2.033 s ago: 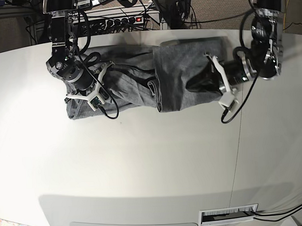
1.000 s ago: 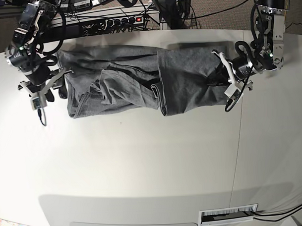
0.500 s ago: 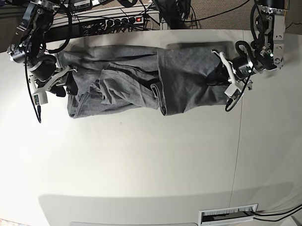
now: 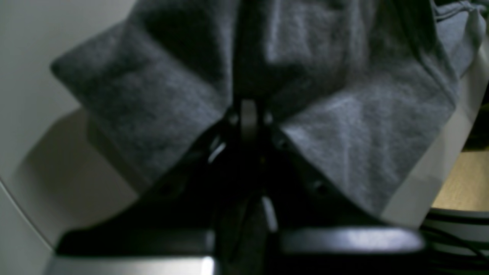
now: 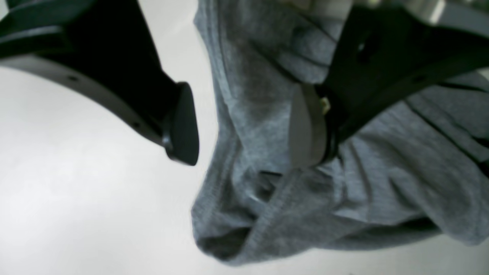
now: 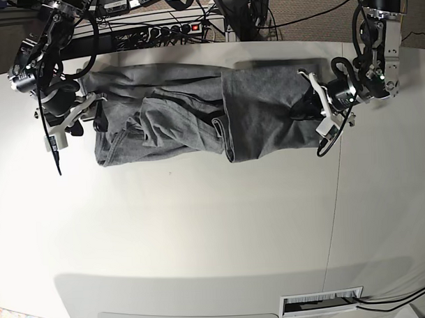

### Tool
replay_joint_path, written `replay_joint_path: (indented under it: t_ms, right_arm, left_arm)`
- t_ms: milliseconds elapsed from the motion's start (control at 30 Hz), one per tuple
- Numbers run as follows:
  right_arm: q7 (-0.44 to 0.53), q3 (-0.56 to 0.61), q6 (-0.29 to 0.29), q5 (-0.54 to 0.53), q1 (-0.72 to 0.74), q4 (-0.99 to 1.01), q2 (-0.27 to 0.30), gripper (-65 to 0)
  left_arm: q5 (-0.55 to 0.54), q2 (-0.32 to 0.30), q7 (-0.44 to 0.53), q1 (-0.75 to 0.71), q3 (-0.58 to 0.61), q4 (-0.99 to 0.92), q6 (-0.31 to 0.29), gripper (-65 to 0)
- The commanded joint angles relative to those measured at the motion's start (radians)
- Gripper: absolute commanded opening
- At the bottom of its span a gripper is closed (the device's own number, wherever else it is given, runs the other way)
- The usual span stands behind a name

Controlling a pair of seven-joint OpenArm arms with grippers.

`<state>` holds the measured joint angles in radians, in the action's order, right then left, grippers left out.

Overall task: Fold the T-shirt properly
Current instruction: 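Release the left gripper and regrasp the right gripper's end of the strip, then lift the strip end with the right gripper and fold it over the left gripper's fold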

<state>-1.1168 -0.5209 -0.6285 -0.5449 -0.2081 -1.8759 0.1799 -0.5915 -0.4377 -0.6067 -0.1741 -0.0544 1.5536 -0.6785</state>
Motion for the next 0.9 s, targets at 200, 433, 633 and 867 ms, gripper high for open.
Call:
replay_joint_path:
  t_ms: [200, 433, 633, 867]
  right_arm:
    - [0.054, -0.005, 0.0, -0.058, 0.044, 0.115, 0.014, -26.3]
    - [-0.023, -0.004, 0.0, -0.108, 0.127, 0.267, 0.014, -26.3]
    - [-0.133, 0.017, -0.001, -0.182, 0.144, 0.377, 0.013, -26.3]
    - [-0.215, 0.091, -0.002, -0.224, 0.142, 0.386, 0.013, -26.4]
  left_arm:
    - [0.038, -0.008, -0.047, -0.012, 0.0, 0.001, 0.001, -65.0]
    - [0.038, -0.008, -0.045, -0.012, 0.0, 0.001, 0.0, -65.0]
    - [0.038, -0.008, -0.02, -0.011, 0.0, 0.001, 0.0, -65.0]
    - [0.039, -0.008, -0.02, -0.012, 0.0, 0.001, 0.0, -65.0]
